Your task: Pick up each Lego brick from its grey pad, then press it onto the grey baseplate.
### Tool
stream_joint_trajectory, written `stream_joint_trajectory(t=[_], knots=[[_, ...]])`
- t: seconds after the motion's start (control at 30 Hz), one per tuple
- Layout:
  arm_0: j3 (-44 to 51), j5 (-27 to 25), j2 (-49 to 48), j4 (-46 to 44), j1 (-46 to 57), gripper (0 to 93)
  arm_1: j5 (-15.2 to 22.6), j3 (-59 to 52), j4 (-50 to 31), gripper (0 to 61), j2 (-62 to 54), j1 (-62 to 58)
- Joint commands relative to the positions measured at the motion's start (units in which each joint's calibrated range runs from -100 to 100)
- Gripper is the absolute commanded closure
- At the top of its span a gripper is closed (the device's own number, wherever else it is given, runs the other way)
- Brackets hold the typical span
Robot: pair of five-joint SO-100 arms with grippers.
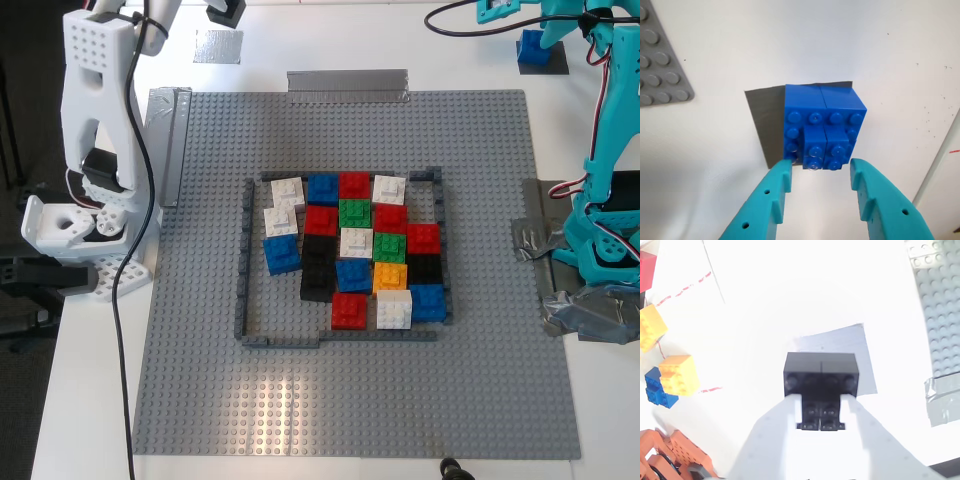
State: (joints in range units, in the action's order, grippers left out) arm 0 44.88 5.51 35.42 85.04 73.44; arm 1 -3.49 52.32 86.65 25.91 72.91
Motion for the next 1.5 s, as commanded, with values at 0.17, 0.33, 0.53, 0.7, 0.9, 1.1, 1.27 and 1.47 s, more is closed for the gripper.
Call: stream_joint_trajectory(t=[0.17, 0.33, 0.53, 0.7, 0.9, 1.1, 1.27, 1.47], knots=[[1.94, -0.36, -0.48, 0.07, 0.09, 88.6, 0.78, -19.77, -1.54, 61.1, -24.62, -2.87], [1.85, -0.36, -0.48, 0.15, 0.3, 92.6, 0.0, -27.54, -2.84, 61.1, -33.03, -5.19], [1.85, -0.36, -1.17, 0.23, 0.38, 92.7, -0.34, -40.63, -3.73, 61.1, -43.85, -11.86], [1.76, -2.17, -4.17, 2.26, 0.09, 92.7, -0.29, -46.05, 2.29, 61.1, -49.25, -21.88], [-0.68, -3.44, -10.1, 9.83, -1.22, 92.7, 2.1, -48.94, 8.88, 61.2, -54.15, -35.73], [-4.65, -5.05, -16.79, 12.76, -3.18, 92.7, 4.2, -53.72, 12.7, 61.2, -58.01, -51.33], [-14.22, -8.52, -24.35, 13.98, -6.23, 92.7, 7.82, -57.78, 11.89, 61.2, -59.81, -66.34], [-29.84, -13.74, -33.87, 13.57, -10.43, 92.7, 12.7, -61.58, 7.33, 61.2, -59.64, -84.55]])
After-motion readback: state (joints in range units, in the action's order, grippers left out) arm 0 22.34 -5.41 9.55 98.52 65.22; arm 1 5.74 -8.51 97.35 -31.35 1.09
